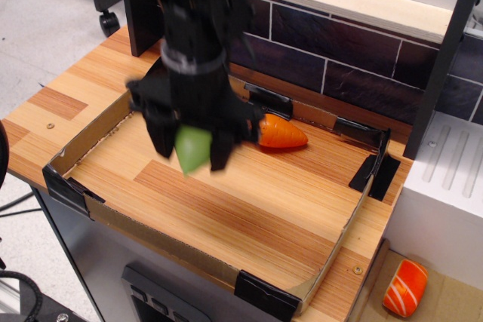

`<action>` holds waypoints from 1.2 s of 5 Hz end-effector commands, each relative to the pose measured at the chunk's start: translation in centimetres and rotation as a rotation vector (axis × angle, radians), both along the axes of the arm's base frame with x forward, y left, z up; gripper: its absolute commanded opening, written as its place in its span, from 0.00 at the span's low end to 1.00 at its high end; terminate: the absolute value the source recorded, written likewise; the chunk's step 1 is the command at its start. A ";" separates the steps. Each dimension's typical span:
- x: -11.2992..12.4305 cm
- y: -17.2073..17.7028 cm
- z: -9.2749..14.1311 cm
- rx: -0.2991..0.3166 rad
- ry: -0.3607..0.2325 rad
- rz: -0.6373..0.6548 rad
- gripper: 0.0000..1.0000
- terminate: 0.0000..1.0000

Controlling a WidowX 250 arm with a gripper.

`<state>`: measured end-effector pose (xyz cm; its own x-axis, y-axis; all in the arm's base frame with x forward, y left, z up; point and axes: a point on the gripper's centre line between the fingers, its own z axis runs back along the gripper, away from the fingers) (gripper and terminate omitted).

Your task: Put pear in bowl

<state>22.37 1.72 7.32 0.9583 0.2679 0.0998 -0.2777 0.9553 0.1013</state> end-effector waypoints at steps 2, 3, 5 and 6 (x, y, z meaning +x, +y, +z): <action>4.9 3.4 -0.1 0.000 -0.051 0.157 0.00 0.00; 5.9 3.7 0.3 -0.013 -0.062 0.183 0.00 0.00; 6.6 3.9 -1.7 -0.023 0.048 0.167 1.00 0.00; 6.3 3.9 -1.3 -0.037 0.053 0.152 1.00 0.00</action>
